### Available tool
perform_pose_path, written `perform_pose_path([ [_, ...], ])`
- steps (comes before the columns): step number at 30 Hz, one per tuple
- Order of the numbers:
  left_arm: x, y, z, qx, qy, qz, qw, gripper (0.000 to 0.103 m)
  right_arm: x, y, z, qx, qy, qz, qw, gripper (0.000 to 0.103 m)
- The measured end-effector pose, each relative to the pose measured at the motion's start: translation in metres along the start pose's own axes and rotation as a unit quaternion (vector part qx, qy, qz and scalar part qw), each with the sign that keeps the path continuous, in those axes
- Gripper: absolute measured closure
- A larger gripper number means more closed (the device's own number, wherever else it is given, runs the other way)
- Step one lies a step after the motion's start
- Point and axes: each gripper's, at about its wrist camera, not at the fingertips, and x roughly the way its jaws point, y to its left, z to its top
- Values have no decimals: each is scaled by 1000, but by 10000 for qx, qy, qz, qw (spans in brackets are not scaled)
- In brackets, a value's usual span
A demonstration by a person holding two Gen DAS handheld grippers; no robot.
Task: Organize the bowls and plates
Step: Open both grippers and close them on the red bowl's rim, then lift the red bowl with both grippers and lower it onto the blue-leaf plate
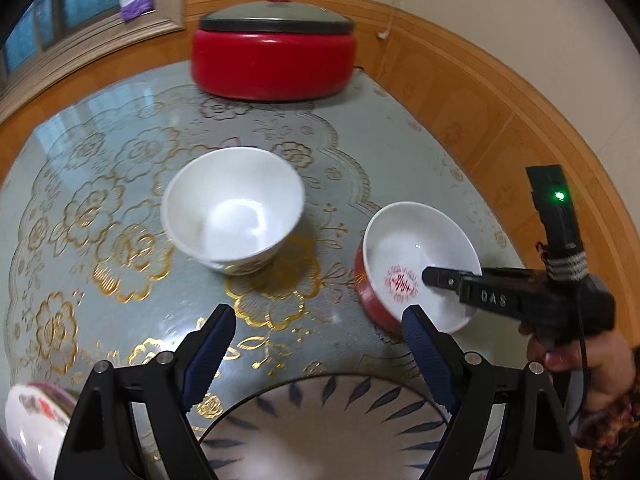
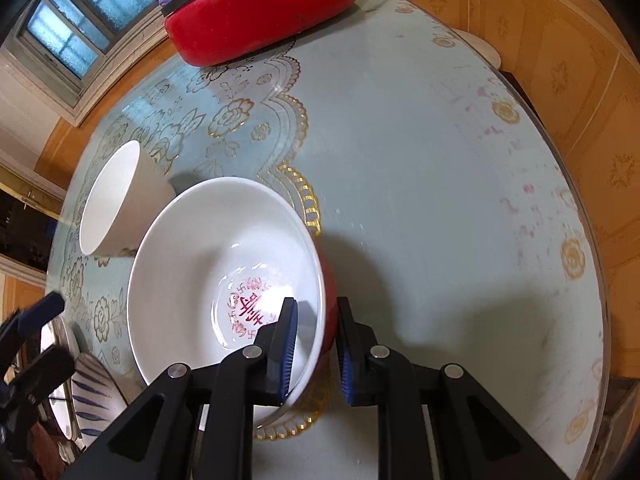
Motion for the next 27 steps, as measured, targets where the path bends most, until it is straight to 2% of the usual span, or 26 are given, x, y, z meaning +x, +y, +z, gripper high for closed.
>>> perform_pose_path([
  [10, 49, -33, 31, 410, 560, -175, 9974, 17, -6, -10, -15, 214, -15, 119, 9997, 85],
  [13, 62, -36, 34, 480, 722, -118, 9962, 21, -6, -11, -15, 292, -21, 132, 9995, 85],
  [15, 68, -38, 33, 528, 803, -71, 9953, 28, -6, -11, -16, 309, -24, 143, 9994, 85],
  [17, 77, -38, 34, 575, 929, -94, 9940, 44, -6, -11, -16, 303, -35, 153, 9994, 85],
  [19, 84, -38, 33, 575, 1018, -173, 9930, 48, -6, -10, -15, 301, -52, 162, 9994, 85],
  [24, 94, -41, 31, 658, 1117, -208, 9913, 49, -6, -11, -16, 335, -88, 161, 9993, 85],
  [27, 104, -44, 32, 708, 1243, -208, 9895, 67, -6, -11, -17, 322, -112, 162, 9993, 85],
])
